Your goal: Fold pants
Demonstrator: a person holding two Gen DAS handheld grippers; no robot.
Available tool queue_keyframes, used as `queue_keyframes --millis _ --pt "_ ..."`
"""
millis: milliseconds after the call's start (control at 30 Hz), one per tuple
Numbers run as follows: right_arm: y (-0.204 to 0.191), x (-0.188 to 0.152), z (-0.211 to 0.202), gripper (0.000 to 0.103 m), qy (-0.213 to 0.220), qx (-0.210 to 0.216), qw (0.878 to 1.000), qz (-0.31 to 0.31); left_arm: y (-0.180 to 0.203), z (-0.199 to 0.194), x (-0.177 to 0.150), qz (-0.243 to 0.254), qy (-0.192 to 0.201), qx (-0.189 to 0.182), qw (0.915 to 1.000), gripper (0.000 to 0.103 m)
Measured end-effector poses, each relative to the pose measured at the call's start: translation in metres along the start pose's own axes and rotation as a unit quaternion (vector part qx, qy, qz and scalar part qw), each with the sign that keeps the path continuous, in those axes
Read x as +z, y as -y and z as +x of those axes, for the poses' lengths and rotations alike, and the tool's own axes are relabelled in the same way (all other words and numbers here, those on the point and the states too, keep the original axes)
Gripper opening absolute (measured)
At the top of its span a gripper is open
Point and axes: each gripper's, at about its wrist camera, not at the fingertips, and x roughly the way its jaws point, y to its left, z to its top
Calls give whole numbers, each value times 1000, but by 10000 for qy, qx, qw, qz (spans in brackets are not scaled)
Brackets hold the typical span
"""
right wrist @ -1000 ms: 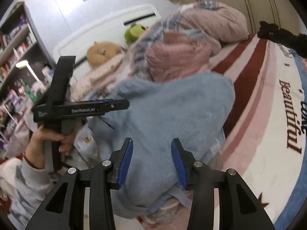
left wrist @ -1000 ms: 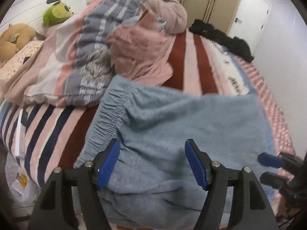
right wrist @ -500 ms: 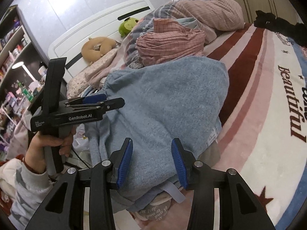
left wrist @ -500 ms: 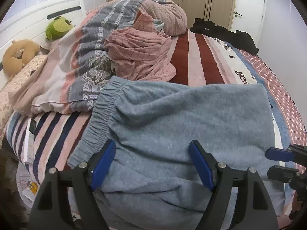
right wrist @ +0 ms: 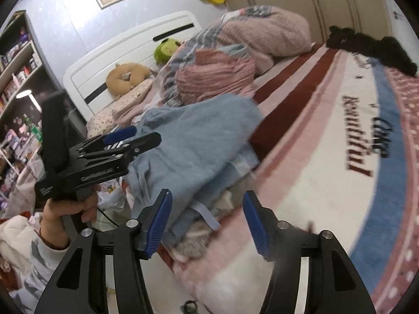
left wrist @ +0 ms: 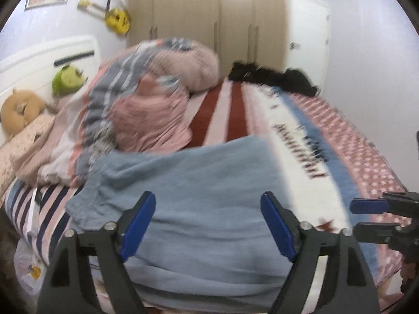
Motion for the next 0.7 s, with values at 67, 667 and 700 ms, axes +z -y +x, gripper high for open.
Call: queue_keyframes --millis 67,667,700 --pt "7 -6 -25 59 205 -86 9997 65 24 -16 3 26 299 -224 9993 87" --pt "40 -100 -207 102 2128 -2401 9468 -268 175 -90 -27 278 1643 -715 9834 102" --pt "42 -104 -211 102 2153 -2412 9460 -233 178 -91 -29 270 1628 -769 9833 102"
